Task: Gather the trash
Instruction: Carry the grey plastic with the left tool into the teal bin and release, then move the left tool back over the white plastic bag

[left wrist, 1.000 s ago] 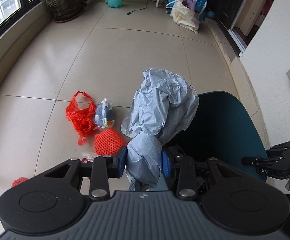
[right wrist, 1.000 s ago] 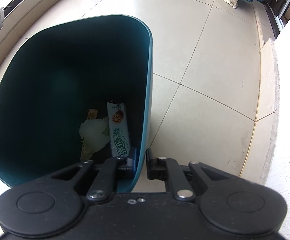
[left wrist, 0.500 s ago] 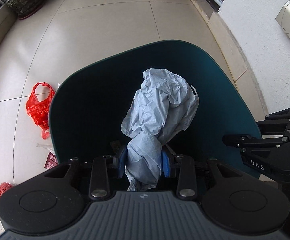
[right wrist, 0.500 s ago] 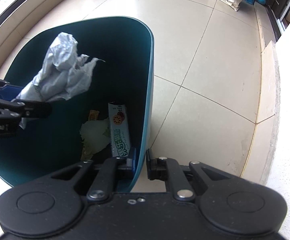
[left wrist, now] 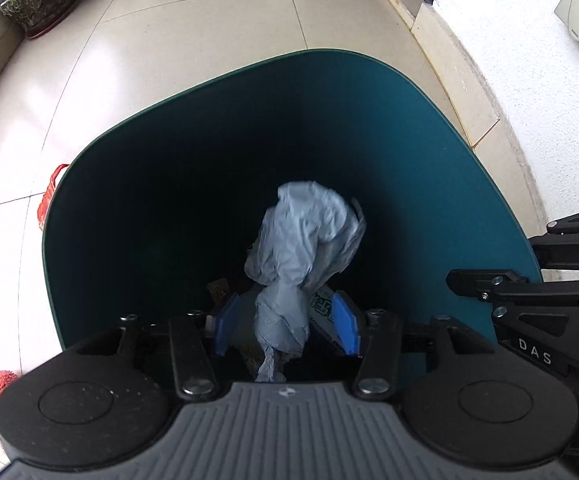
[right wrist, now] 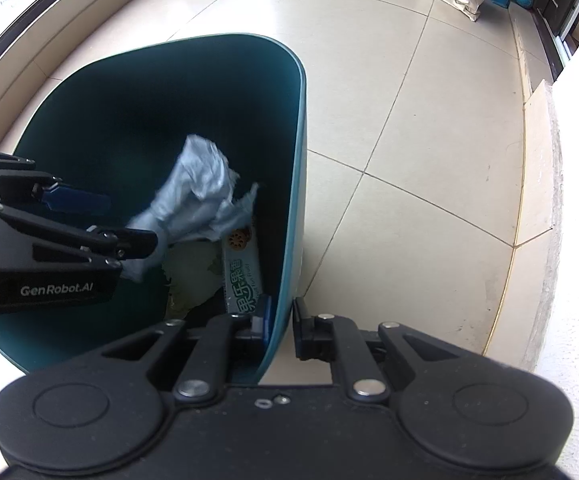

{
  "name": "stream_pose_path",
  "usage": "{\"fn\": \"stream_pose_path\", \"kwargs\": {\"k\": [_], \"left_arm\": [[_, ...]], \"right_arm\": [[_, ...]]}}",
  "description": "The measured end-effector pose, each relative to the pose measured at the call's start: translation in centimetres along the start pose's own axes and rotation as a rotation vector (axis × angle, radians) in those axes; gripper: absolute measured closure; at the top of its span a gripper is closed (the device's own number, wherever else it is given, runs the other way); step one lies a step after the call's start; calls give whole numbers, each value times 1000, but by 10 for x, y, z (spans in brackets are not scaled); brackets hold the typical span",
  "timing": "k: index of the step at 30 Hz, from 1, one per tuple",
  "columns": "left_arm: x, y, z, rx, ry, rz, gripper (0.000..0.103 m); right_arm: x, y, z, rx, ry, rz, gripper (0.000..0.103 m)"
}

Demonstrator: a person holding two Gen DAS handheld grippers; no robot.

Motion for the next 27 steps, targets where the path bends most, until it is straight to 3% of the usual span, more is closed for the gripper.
{"fn": "stream_pose_path", "kwargs": {"k": [12, 14, 21, 27], "left_arm": [[-5, 24, -9, -34, 13, 68, 43], [-6, 31, -14, -51, 24, 86, 39], [-11, 66, -31, -89, 54, 169, 38], [-18, 104, -66, -70, 72, 265, 34]], "right_arm": [[0, 0, 1, 1, -3, 0, 93], [0, -1, 2, 0, -3, -1, 93], [-1, 0, -1, -12, -6, 11, 94], [-2, 3, 4, -31, -31, 17, 97]]}}
Point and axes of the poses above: each gripper's, at about its wrist camera, not at the fingertips, and y roughly against the way its jaws point, z to its right, x to its top, the point moved 1 cm from there along -y, roughly the way its jaws point, and after that the axes turned 6 degrees about -z, right-handed, at the moved point
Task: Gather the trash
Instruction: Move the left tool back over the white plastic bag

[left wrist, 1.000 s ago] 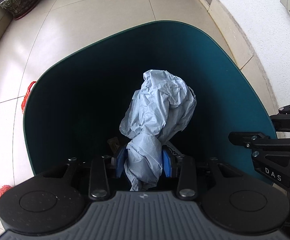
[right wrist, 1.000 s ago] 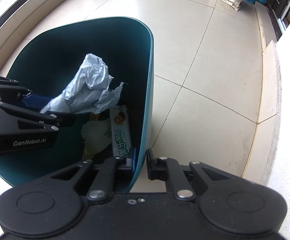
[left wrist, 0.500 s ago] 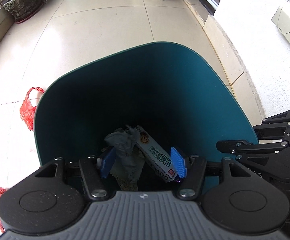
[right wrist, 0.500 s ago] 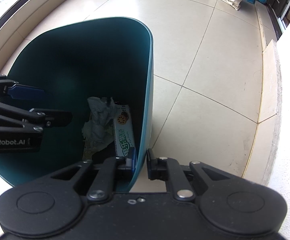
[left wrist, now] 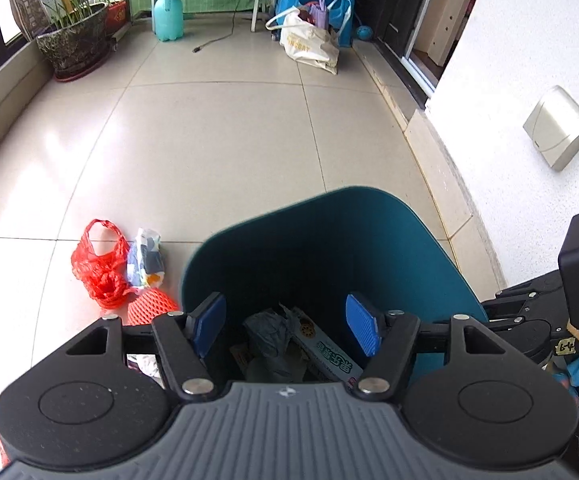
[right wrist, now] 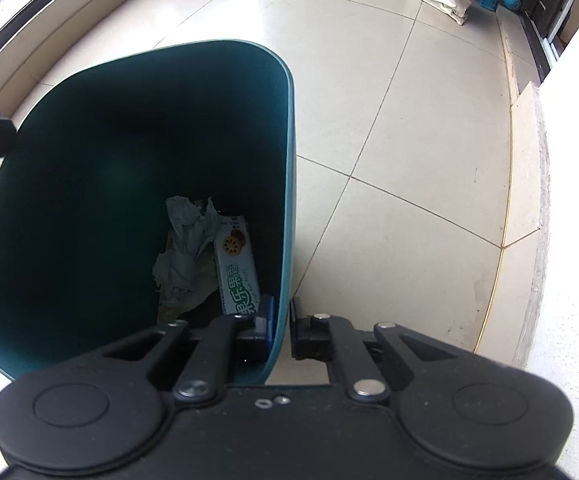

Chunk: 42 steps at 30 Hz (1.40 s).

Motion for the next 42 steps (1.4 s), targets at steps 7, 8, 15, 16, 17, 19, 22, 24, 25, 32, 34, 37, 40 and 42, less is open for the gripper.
{"fn": "stream_pose_path", "kwargs": {"k": [7, 8, 15, 16, 17, 19, 22, 24, 25, 32, 34, 37, 40, 42], "left_arm": [[3, 17, -62, 98, 99, 67, 29], [2, 15, -73, 104, 127, 62, 29], [-21, -41, -135, 182, 270, -52, 28], [-25, -53, -140, 184, 292, -75, 28], [-30, -66, -145, 189, 309, -99, 28], [-39, -90, -154, 200, 343, -136, 28], [-48, -126, -168, 192, 397, -197, 28], [-57, -147, -179, 141, 460, -234, 28], [-62, -158, -184, 121, 501, -251, 28], [-76, -211, -190, 136, 527, -306, 28], [-78, -225, -191, 145, 530, -317, 28], [-82, -243, -192, 167, 523, -339, 28], [-84, -258, -191, 196, 505, -356, 28], [-85, -265, -192, 202, 501, -360, 28]], "right_arm": [[0, 0, 7, 4, -18, -5, 97], [0, 0, 7, 9, -21, -5, 97], [4, 0, 4, 14, -19, -5, 96], [5, 0, 4, 16, -19, -6, 96], [4, -1, 4, 18, -19, -6, 96], [4, -2, 4, 19, -20, -7, 96], [4, -4, 3, 16, -12, -6, 96], [1, -4, 6, 19, -10, -10, 96], [0, -7, 8, 24, -12, -13, 95], [2, -12, 13, 28, -14, -28, 95], [2, -13, 12, 27, -16, -28, 95], [3, -9, 12, 24, -8, -32, 95], [3, -11, 11, 20, 0, -38, 95], [3, -13, 10, 18, 2, -43, 95]]}}
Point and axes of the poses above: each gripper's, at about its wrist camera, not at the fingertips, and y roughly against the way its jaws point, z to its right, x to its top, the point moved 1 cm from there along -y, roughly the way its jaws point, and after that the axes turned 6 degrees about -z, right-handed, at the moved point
